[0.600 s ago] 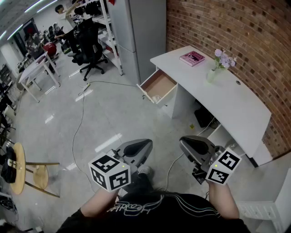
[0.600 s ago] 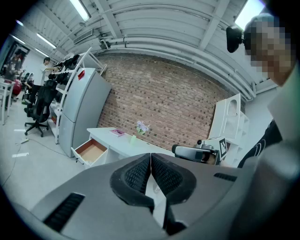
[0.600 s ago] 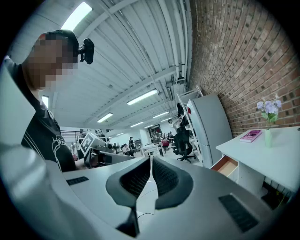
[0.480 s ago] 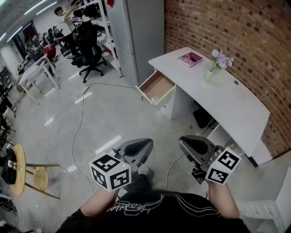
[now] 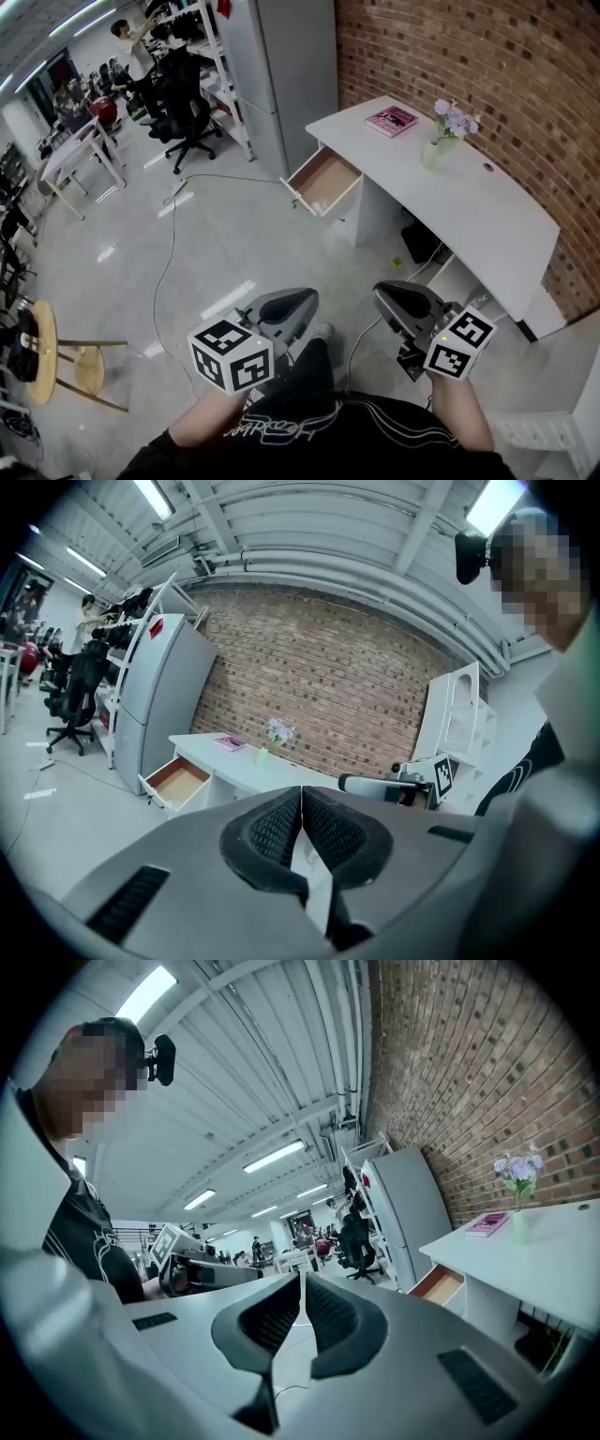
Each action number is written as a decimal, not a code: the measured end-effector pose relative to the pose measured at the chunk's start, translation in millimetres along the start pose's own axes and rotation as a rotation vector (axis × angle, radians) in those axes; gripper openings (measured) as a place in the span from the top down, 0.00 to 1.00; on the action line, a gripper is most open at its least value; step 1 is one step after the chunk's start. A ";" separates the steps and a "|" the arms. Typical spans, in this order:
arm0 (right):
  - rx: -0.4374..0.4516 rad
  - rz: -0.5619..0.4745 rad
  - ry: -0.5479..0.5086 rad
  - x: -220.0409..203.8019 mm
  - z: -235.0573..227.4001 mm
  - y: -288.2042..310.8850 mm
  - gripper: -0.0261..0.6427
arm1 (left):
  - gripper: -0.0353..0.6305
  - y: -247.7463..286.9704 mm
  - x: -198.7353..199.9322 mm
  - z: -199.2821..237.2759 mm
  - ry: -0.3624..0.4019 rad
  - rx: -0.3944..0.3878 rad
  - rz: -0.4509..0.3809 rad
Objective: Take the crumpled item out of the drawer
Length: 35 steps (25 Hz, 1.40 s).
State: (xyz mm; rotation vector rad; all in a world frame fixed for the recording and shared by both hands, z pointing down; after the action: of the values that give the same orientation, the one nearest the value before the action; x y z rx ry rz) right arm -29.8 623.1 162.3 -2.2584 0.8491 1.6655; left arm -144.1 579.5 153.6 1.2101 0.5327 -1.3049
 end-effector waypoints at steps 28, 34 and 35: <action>-0.020 0.102 0.103 70.4 -244.8 223.4 0.89 | 0.91 164.7 112.6 282.8 -0.088 -0.018 0.081; 0.004 0.183 0.099 81.2 -311.3 302.1 0.89 | 0.91 204.9 132.5 374.5 -0.128 0.011 0.074; 0.007 0.200 0.091 81.2 -319.3 311.9 0.89 | 0.91 210.4 133.5 386.3 -0.139 0.015 0.074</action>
State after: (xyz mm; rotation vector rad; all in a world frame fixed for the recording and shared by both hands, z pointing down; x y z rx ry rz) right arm 68.6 188.5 247.0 -2.3258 1.1342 1.6458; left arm -37.6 143.0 250.9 1.1316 0.3761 -1.3208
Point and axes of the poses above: the fingertips, and each gripper's own axes: y forward along the fingers, z to its left, x out of its top, the point moved 2 cm from there along -y, backward along the fingers, and after that the axes turned 8 degrees about z, right-handed, at the moved point
